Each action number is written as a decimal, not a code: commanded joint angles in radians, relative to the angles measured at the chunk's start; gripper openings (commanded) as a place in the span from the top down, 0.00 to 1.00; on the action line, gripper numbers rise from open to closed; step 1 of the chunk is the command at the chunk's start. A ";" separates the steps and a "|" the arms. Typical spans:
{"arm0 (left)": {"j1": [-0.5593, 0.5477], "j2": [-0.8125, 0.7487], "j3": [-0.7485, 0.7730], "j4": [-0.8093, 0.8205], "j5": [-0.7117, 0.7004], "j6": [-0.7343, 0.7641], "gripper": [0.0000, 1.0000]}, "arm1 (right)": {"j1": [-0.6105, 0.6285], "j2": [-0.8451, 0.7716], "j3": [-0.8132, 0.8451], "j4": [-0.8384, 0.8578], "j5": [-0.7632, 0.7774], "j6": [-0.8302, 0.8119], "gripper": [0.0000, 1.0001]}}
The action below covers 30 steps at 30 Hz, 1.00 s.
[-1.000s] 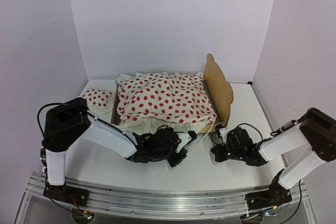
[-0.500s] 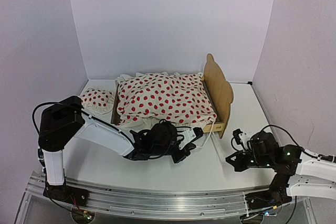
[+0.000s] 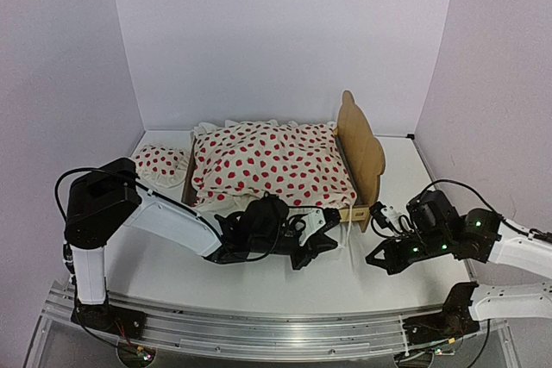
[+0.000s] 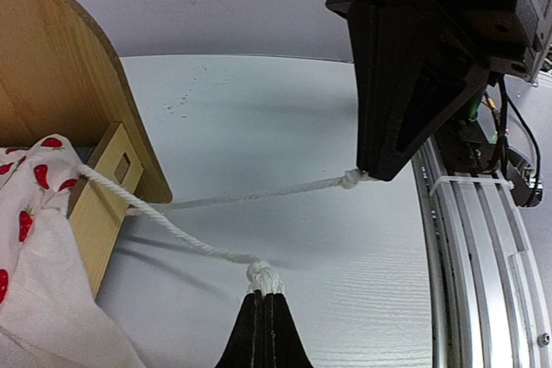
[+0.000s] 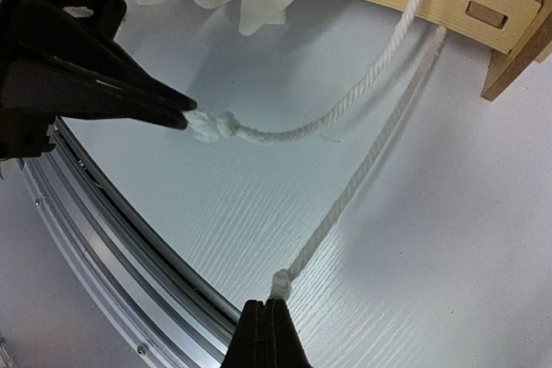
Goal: Set up the pet bed
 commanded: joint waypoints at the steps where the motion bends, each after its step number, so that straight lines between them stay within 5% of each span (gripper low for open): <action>1: 0.001 0.068 0.032 0.046 0.104 -0.029 1.00 | 0.007 0.009 0.052 -0.050 -0.059 -0.037 1.00; 3: -0.002 0.093 0.034 0.043 0.119 -0.018 0.97 | 0.007 0.019 0.058 -0.050 -0.048 -0.029 1.00; 8: -0.003 0.095 0.035 0.059 0.146 0.055 0.51 | 0.006 0.045 0.069 -0.037 -0.048 -0.015 1.00; 10: -0.003 0.090 0.031 0.106 0.111 0.112 0.43 | 0.007 0.058 0.069 -0.010 -0.065 -0.009 1.00; 19: -0.005 0.117 0.014 0.358 0.080 0.411 0.39 | 0.007 0.123 0.085 0.121 -0.094 0.010 1.00; 30: -0.005 0.180 0.064 0.340 0.154 0.449 0.43 | 0.007 0.165 0.141 0.131 -0.121 0.000 1.00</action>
